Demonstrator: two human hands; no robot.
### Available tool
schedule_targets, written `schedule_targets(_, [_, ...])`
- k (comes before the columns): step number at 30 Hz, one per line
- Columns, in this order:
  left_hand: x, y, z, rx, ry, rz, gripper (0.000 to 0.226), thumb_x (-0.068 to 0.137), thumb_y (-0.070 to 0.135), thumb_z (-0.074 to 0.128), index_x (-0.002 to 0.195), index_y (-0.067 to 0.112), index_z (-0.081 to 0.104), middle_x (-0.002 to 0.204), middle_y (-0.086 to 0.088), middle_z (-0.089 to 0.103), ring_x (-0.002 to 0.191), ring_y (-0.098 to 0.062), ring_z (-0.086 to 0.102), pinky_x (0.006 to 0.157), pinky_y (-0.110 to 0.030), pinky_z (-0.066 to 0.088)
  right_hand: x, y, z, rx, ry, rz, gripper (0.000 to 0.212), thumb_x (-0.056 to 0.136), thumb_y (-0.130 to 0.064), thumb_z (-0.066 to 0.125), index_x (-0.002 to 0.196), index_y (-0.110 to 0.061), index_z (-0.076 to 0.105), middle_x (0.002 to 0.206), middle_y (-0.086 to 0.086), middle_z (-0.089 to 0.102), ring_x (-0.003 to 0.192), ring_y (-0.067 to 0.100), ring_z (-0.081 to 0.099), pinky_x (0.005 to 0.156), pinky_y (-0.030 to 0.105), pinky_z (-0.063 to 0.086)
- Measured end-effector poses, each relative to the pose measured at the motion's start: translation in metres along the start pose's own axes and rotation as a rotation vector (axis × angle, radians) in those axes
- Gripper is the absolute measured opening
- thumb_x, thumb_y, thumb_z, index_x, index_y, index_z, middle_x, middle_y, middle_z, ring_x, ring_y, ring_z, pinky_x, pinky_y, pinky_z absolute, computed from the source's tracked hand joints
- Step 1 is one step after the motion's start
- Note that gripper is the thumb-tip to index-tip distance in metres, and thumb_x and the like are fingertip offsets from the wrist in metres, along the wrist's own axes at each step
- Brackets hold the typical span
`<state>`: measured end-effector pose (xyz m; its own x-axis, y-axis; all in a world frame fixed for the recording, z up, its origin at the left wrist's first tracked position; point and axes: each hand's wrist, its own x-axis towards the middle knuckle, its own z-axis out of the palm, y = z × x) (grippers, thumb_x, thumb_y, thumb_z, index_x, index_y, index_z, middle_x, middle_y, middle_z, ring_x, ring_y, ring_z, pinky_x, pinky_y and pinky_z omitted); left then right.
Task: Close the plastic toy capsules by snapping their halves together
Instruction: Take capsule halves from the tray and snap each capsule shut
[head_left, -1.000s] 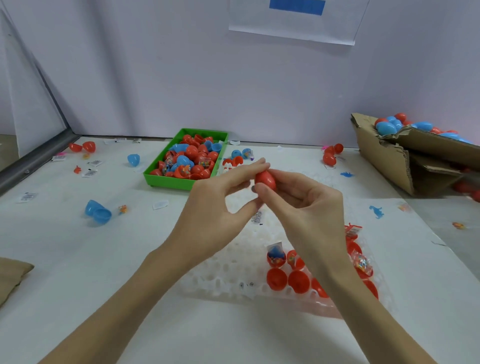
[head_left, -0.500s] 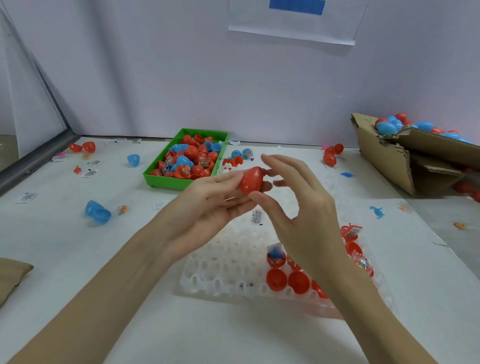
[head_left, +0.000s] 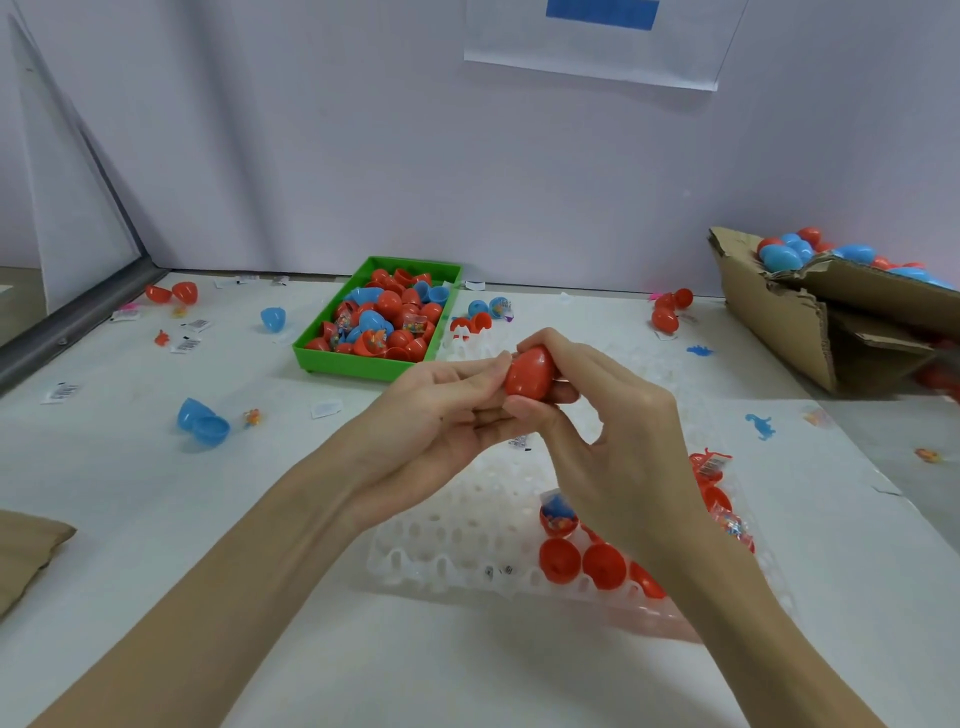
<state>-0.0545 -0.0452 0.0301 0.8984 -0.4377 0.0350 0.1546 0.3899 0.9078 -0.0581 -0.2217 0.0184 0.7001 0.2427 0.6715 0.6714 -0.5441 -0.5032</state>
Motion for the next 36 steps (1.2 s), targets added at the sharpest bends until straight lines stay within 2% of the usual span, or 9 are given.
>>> schedule_targets(4, [0.002,0.001,0.001,0.031,0.012,-0.019,0.042,0.1,0.035,0.056,0.11,0.002,0.08,0.122,-0.022,0.073,0.122,-0.03,0.069,0.104,-0.037,0.055,0.0,0.001,0.001,-0.032,-0.02,-0.014,0.038,0.093,-0.022,0.072,0.127,-0.004,0.065,0.109,-0.004,0.066,0.097,-0.003,0.051,0.089,-0.001,0.041])
schedule_targets(9, [0.004,-0.008,-0.002,0.426,0.206,0.116,0.039,0.1,0.039,0.063,0.12,0.007,0.072,0.105,-0.014,0.079,0.104,-0.028,0.076,0.097,-0.039,0.06,-0.001,0.004,0.006,-0.121,-0.028,-0.057,0.049,0.092,-0.033,0.067,0.133,-0.005,0.065,0.122,0.005,0.071,0.109,0.013,0.065,0.098,0.008,0.045])
schedule_targets(15, [0.004,-0.003,-0.005,0.065,0.004,0.004,0.044,0.107,0.036,0.05,0.123,-0.002,0.065,0.106,-0.021,0.076,0.109,-0.036,0.073,0.095,-0.04,0.059,-0.003,0.003,0.012,-0.036,0.083,-0.11,0.045,0.094,-0.022,0.069,0.134,-0.004,0.062,0.122,0.01,0.068,0.109,-0.001,0.055,0.095,0.002,0.042])
schedule_targets(19, [0.008,-0.009,-0.003,0.153,0.132,0.03,0.056,0.108,0.047,0.043,0.126,-0.004,0.055,0.1,-0.022,0.077,0.098,-0.035,0.076,0.082,-0.037,0.063,0.002,0.0,0.006,-0.033,0.028,-0.009,0.043,0.096,-0.031,0.062,0.135,-0.012,0.064,0.12,0.001,0.071,0.105,0.001,0.061,0.093,0.002,0.042])
schedule_targets(24, [0.009,-0.002,-0.016,0.1,0.449,0.208,0.045,0.107,0.044,0.047,0.101,0.003,0.065,0.087,-0.023,0.076,0.065,-0.028,0.069,0.054,-0.027,0.056,0.032,0.012,-0.015,0.642,0.169,0.56,0.027,0.098,-0.045,0.06,0.116,-0.028,0.072,0.106,-0.01,0.077,0.099,0.007,0.071,0.076,0.018,0.057])
schedule_targets(27, [0.009,0.0,-0.023,0.064,0.542,0.227,0.044,0.108,0.04,0.049,0.088,0.005,0.067,0.076,-0.018,0.072,0.057,-0.025,0.064,0.049,-0.026,0.051,0.073,0.049,-0.042,1.39,0.316,0.85,0.025,0.103,-0.021,0.059,0.119,-0.002,0.066,0.117,0.01,0.07,0.105,0.019,0.067,0.079,0.023,0.057])
schedule_targets(29, [0.01,0.001,-0.024,0.07,0.558,0.207,0.044,0.108,0.039,0.049,0.086,0.005,0.067,0.074,-0.016,0.07,0.056,-0.024,0.062,0.048,-0.026,0.049,0.103,0.072,-0.066,1.797,0.498,0.876,0.026,0.104,-0.012,0.056,0.121,0.007,0.061,0.115,0.02,0.065,0.109,0.022,0.064,0.07,0.025,0.058])
schedule_targets(32, [0.009,0.002,-0.023,0.086,0.564,0.185,0.044,0.108,0.038,0.05,0.086,0.004,0.067,0.073,-0.016,0.069,0.055,-0.024,0.061,0.047,-0.027,0.049,0.139,0.101,-0.093,1.941,0.777,0.764,0.029,0.108,-0.015,0.049,0.127,0.004,0.059,0.116,0.02,0.068,0.103,0.021,0.067,0.06,0.03,0.06])
schedule_targets(36, [0.009,0.004,-0.025,0.103,0.578,0.171,0.045,0.107,0.038,0.051,0.087,0.002,0.067,0.073,-0.017,0.068,0.055,-0.023,0.06,0.046,-0.027,0.049,0.151,0.127,-0.097,1.829,0.822,0.777,0.047,0.112,-0.026,0.035,0.15,0.002,0.039,0.136,0.02,0.06,0.102,0.022,0.066,0.083,0.027,0.059])
